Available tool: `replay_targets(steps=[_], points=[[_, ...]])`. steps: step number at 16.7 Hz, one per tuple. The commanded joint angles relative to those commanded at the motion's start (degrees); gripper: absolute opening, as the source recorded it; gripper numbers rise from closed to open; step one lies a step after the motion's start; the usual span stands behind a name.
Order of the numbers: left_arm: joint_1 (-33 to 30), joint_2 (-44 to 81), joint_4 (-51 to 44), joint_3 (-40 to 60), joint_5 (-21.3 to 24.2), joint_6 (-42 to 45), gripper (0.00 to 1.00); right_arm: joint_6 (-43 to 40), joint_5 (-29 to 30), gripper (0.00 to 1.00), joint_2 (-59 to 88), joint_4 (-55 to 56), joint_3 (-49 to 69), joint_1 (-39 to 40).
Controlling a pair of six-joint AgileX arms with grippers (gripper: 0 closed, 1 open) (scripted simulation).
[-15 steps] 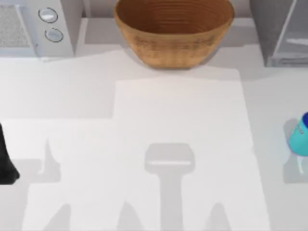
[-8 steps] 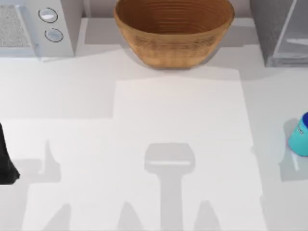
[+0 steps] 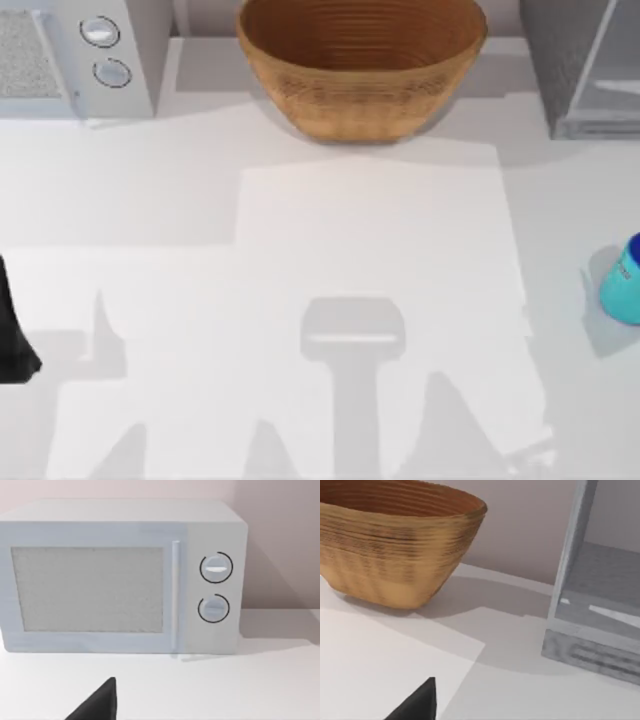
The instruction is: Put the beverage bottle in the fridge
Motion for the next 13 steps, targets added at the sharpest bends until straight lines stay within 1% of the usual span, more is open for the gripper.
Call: replay_targets(steps=[5, 8, 11, 13], points=[[0.0, 0.0, 0.0, 0.0, 0.0, 0.0, 1.0, -5.62, -18.36, 1.0, 31.68, 20.03, 3.98, -9.0], [0.0, 0.0, 0.0, 0.0, 0.0, 0.0, 1.0, -8.68, -28.23, 1.0, 48.42, 30.67, 6.17, -13.52], [0.0, 0.0, 0.0, 0.0, 0.0, 0.0, 1.0, -11.15, -36.15, 1.0, 61.24, 39.08, 7.97, -16.86], [0.0, 0.0, 0.0, 0.0, 0.0, 0.0, 1.0, -12.31, -39.86, 1.0, 66.86, 42.99, 8.82, -18.34]])
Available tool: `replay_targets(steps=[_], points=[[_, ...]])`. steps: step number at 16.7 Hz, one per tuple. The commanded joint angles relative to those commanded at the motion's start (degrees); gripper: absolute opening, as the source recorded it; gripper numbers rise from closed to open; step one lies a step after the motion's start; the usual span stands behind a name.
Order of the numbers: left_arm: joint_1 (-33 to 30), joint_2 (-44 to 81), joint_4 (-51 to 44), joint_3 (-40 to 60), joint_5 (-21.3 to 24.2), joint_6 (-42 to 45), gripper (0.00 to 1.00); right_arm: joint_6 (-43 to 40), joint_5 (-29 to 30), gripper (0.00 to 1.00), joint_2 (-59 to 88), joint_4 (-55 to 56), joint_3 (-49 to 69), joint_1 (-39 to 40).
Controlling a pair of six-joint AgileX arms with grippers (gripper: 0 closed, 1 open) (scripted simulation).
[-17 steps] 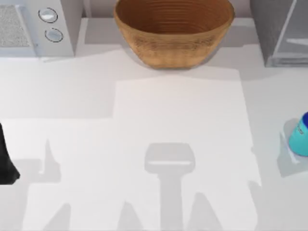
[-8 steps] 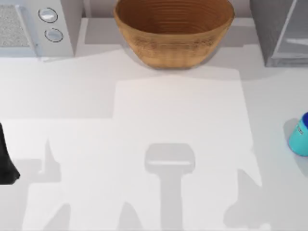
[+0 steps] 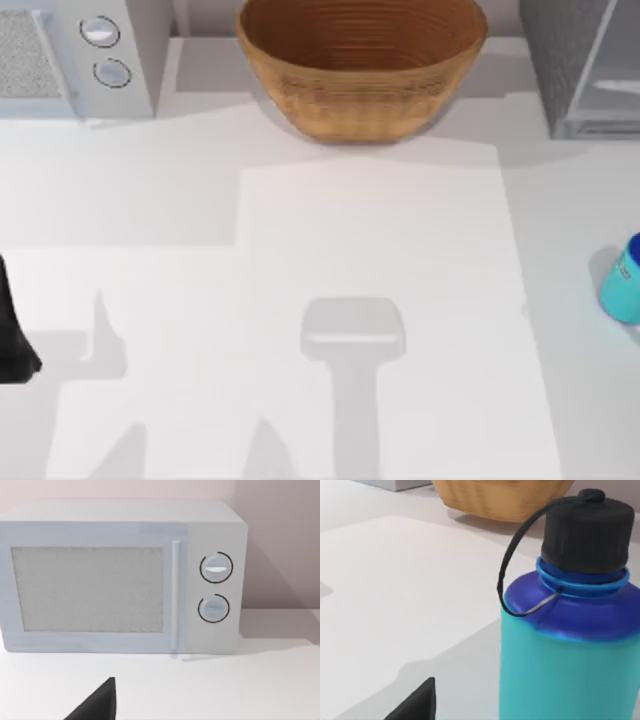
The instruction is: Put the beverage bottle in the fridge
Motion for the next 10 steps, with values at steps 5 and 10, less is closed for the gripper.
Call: replay_targets(steps=[5, 10], points=[[0.0, 0.0, 0.0, 0.0, 0.0, 0.0, 1.0, -0.84, -2.67, 1.0, 3.85, 2.79, 0.63, -1.01], [0.0, 0.0, 0.0, 0.0, 0.0, 0.0, 1.0, -0.09, -2.13, 1.0, 4.07, 3.46, 0.76, -0.35]])
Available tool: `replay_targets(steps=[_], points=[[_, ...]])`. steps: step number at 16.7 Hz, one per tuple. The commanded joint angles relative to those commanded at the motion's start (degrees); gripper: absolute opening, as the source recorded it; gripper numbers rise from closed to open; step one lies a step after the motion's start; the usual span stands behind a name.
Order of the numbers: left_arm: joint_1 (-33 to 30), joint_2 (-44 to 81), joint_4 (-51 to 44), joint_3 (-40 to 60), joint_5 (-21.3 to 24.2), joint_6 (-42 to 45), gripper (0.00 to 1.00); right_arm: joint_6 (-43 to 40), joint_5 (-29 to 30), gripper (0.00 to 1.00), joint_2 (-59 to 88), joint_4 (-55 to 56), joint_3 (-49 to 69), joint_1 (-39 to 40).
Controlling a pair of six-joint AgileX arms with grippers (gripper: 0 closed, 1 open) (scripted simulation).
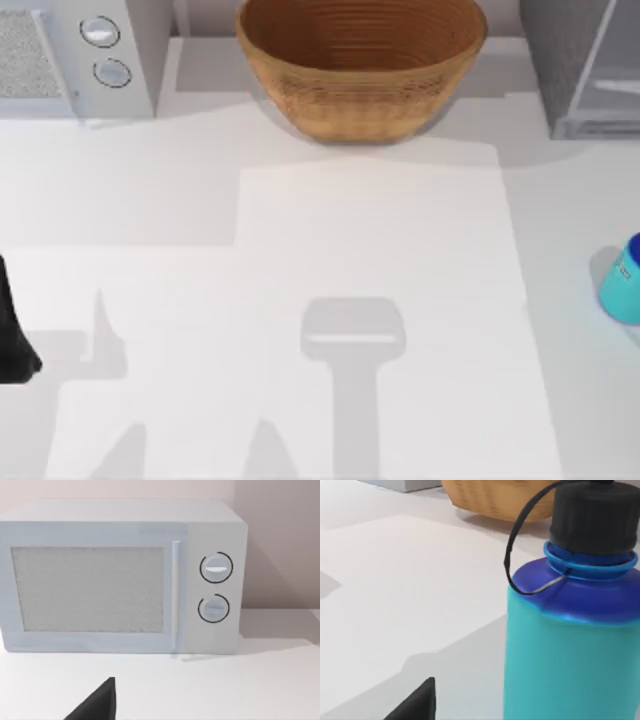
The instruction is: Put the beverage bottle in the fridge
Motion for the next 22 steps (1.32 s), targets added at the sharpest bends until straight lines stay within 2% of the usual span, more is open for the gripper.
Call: replay_targets(steps=[9, 14, 22], points=[[0.0, 0.0, 0.0, 0.0, 0.0, 0.0, 1.0, 11.05, 11.97, 1.0, 6.76, 13.07, 4.15, 12.25], [0.0, 0.0, 0.0, 0.0, 0.0, 0.0, 1.0, 11.59, 13.05, 1.0, 7.15, 13.76, 4.33, 13.37], [0.0, 0.0, 0.0, 0.0, 0.0, 0.0, 1.0, 11.59, 13.05, 0.4, 7.15, 13.76, 4.33, 13.37]])
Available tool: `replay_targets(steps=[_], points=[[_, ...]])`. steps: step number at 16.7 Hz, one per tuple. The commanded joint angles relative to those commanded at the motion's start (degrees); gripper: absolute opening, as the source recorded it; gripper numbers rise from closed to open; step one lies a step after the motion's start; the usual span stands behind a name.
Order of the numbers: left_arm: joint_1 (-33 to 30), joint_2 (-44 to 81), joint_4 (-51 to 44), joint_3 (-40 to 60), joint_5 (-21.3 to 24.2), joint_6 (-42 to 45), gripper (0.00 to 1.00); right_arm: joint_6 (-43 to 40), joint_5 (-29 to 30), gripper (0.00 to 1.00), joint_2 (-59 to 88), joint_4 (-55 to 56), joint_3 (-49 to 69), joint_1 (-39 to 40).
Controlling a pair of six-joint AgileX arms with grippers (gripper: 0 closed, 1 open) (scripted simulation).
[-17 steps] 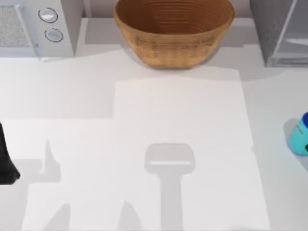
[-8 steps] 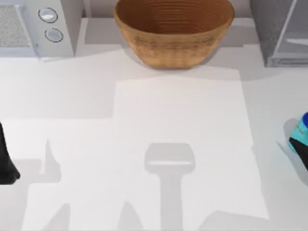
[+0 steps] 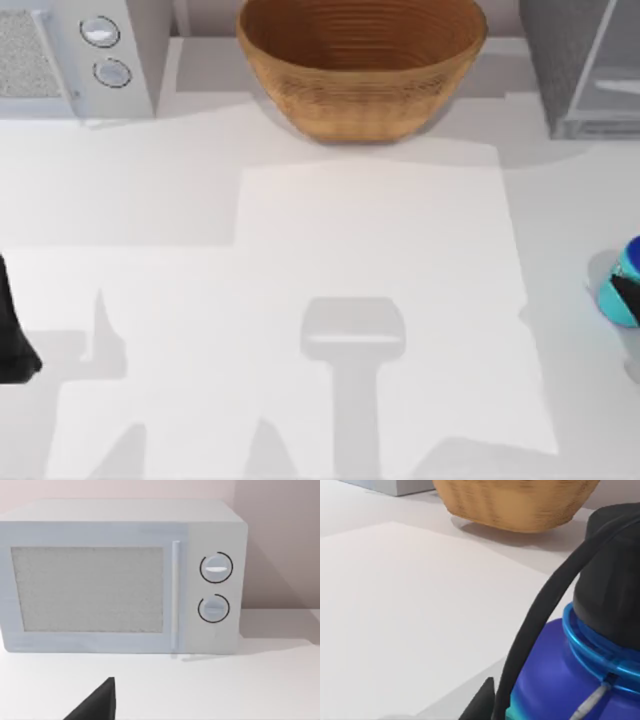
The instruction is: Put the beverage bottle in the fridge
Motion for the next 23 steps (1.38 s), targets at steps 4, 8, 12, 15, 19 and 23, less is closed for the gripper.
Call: replay_targets(steps=[4, 8, 12, 15, 19, 23], points=[[0.0, 0.0, 0.0, 0.0, 0.0, 0.0, 1.0, 0.0, 0.0, 0.1, 0.0, 0.0, 0.0, 0.0], [0.0, 0.0, 0.0, 0.0, 0.0, 0.0, 1.0, 0.0, 0.0, 0.01, 0.0, 0.0, 0.0, 0.0], [0.0, 0.0, 0.0, 0.0, 0.0, 0.0, 1.0, 0.0, 0.0, 0.01, 0.0, 0.0, 0.0, 0.0], [0.0, 0.0, 0.0, 0.0, 0.0, 0.0, 1.0, 0.0, -0.05, 0.01, -0.06, -0.13, 0.02, -0.15], [0.0, 0.0, 0.0, 0.0, 0.0, 0.0, 1.0, -3.17, -2.37, 0.01, -2.7, -6.45, 1.85, -2.43], [0.0, 0.0, 0.0, 0.0, 0.0, 0.0, 1.0, -9.56, -7.14, 0.01, -7.87, -21.71, 5.23, -7.05]])
